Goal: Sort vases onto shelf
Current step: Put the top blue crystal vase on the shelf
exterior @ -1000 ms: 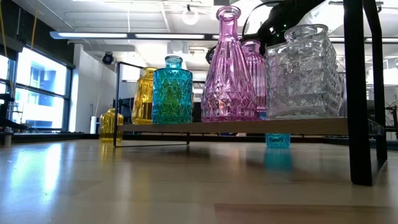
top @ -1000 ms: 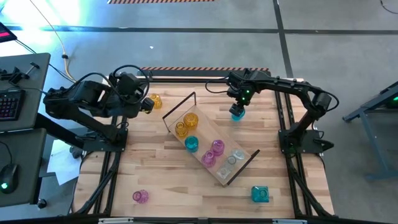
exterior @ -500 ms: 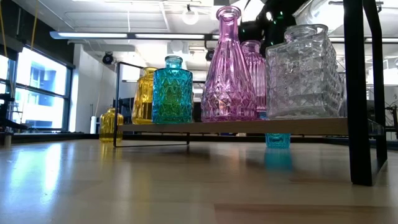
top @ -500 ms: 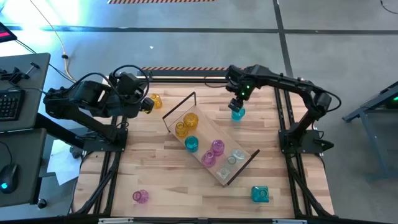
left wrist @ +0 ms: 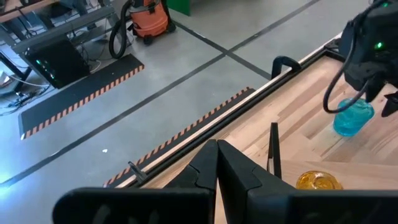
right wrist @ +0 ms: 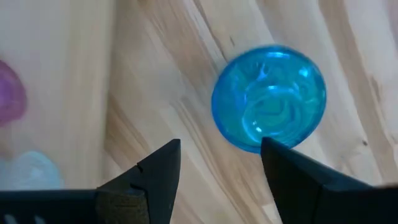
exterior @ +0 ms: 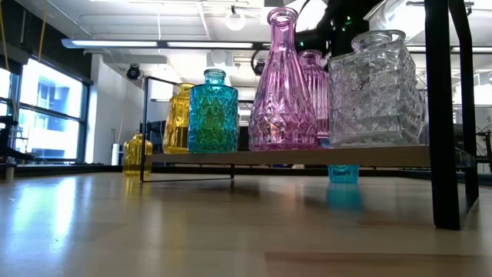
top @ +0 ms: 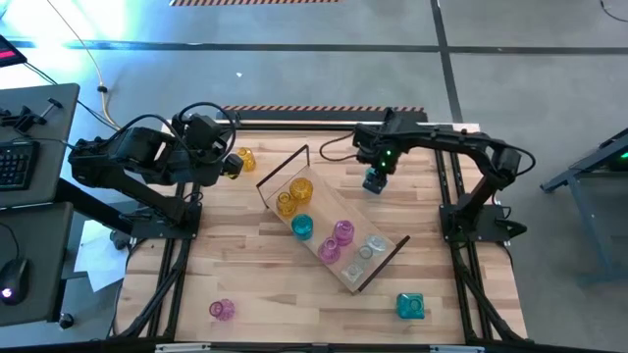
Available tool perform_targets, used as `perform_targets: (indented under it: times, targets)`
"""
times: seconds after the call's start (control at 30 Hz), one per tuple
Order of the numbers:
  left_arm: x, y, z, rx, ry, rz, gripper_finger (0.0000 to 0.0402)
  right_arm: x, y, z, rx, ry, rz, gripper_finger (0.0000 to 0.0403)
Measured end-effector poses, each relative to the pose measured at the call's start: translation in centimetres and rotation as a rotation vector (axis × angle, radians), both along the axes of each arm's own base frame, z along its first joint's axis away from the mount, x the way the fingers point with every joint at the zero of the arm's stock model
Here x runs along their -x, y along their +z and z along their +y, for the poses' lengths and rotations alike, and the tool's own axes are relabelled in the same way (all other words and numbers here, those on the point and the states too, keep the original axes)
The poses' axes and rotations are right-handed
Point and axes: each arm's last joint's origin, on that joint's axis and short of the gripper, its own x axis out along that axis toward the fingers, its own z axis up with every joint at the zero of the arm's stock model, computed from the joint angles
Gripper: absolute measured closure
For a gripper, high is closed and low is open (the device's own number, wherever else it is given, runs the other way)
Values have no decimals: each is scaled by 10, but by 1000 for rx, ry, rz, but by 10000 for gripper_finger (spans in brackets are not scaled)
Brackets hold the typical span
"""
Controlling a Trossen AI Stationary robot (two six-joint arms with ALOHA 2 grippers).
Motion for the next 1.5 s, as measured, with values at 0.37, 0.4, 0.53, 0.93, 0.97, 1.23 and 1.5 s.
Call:
perform_targets:
  times: [0.37,0.4,0.53,0.93,0.97,1.23,1.5]
  targets:
    - [0,0,0,-12,3,2,402,2,-6,0,12,-34,-35,199]
    - [0,0,0,-12,3,2,401,2,-5,0,13,-39,-38,199]
    - [0,0,0,-11,3,2,402,4,-3,1,17,-48,-49,199]
    - [0,0,0,-11,4,1,401,-5,12,-4,61,-57,-148,199]
    - [0,0,0,-10,5,-1,401,-6,10,-4,58,-55,-140,199]
    - [0,0,0,-7,9,-8,401,-3,-5,-4,37,-51,-120,199]
    - [0,0,0,-7,9,-7,402,6,-30,2,-19,-59,-91,199]
